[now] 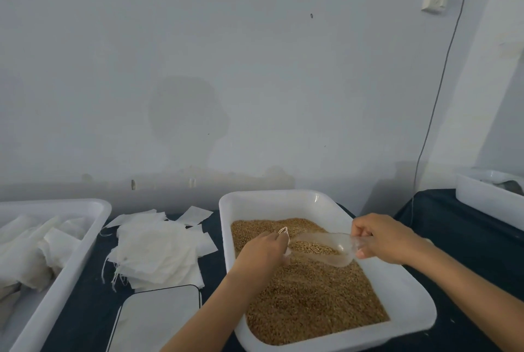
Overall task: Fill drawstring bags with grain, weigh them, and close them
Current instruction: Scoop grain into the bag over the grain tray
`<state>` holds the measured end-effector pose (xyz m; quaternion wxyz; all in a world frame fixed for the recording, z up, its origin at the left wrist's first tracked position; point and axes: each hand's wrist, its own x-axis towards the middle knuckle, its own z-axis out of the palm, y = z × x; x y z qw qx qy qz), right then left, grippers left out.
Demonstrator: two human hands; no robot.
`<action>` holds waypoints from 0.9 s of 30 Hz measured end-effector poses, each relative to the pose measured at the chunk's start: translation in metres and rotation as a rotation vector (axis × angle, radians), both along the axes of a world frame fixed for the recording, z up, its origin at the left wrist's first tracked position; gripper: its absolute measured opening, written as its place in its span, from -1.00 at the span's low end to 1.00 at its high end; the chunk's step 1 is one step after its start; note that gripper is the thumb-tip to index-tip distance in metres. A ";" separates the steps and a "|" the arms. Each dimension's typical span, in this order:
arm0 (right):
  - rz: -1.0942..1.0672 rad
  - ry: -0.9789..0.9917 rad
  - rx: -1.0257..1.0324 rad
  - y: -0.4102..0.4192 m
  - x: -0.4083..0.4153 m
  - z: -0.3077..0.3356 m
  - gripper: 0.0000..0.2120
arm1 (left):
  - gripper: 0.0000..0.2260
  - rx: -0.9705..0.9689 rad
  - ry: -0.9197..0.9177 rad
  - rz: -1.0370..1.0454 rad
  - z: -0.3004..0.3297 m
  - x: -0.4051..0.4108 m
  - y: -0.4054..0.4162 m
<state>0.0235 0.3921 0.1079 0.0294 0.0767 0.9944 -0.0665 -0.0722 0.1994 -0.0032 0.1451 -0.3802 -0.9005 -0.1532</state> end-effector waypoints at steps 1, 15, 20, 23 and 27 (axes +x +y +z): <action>0.005 -0.002 0.015 -0.001 -0.001 0.001 -0.84 | -0.81 0.007 0.014 -0.012 0.000 0.000 -0.001; 0.054 -0.001 0.300 -0.016 -0.027 0.019 -0.75 | -0.80 0.186 0.042 -0.096 0.003 0.004 -0.007; 0.114 0.049 0.559 -0.038 -0.034 0.034 -0.84 | -0.78 0.212 0.017 -0.094 0.004 0.004 -0.008; 0.162 0.132 0.681 -0.047 -0.035 0.037 -0.75 | -0.78 0.226 0.023 -0.086 0.002 0.003 -0.009; 0.239 0.212 0.785 -0.054 -0.031 0.037 -0.66 | -0.79 0.236 0.025 -0.062 0.002 0.002 -0.009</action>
